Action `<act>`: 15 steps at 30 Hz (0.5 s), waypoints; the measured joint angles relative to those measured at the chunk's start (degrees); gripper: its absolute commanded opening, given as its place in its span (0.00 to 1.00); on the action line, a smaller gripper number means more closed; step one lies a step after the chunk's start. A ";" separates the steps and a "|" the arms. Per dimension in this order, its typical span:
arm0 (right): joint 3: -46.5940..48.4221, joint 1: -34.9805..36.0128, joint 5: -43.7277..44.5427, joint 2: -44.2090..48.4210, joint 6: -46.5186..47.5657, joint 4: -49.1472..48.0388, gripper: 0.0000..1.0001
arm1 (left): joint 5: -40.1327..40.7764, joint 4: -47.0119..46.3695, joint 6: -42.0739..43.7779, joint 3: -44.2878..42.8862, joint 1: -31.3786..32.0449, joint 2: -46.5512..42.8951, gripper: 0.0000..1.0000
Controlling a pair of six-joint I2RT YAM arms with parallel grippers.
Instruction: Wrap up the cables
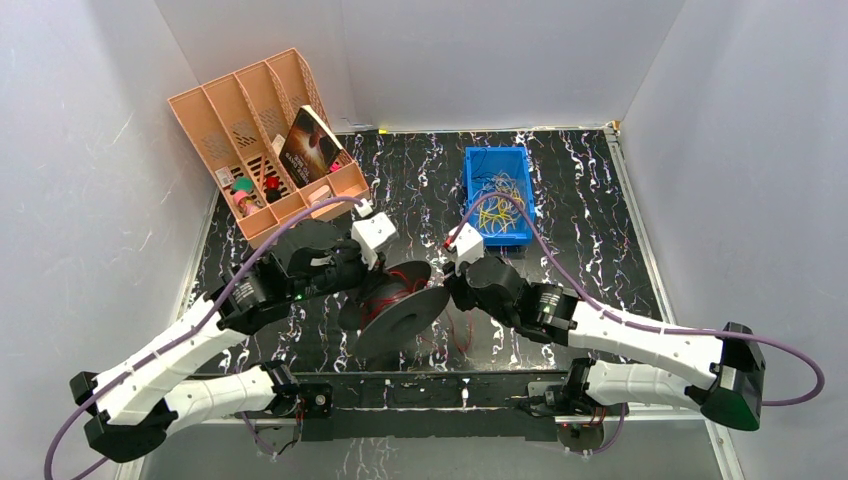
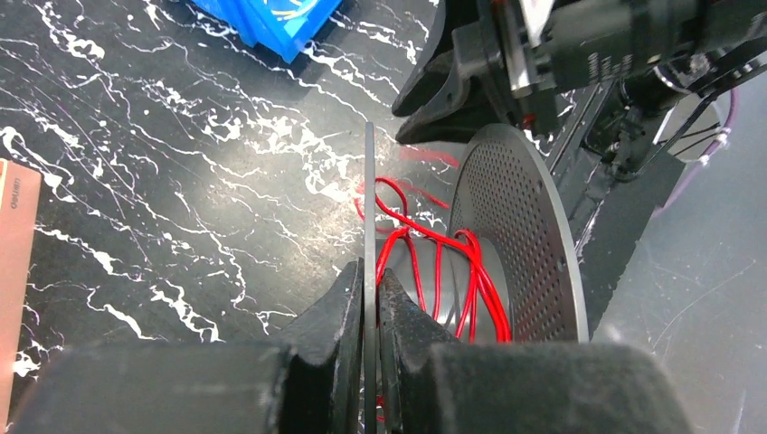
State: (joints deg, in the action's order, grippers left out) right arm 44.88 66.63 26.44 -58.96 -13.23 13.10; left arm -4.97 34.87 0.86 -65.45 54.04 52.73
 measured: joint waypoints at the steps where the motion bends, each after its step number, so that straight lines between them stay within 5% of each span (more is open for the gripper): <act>1: -0.52 -0.42 -0.68 0.00 -0.55 -0.92 0.33 | 0.11 0.15 -0.24 -0.50 0.00 -0.28 0.00; 15: -10.05 -4.37 -8.96 2.91 -9.22 -7.23 0.53 | 2.43 1.11 -1.77 -6.23 0.00 -1.05 0.00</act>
State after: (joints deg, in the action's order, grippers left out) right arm 34.83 62.26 17.47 -56.05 -22.46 5.87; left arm -2.55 35.99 -0.91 -71.68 54.04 51.68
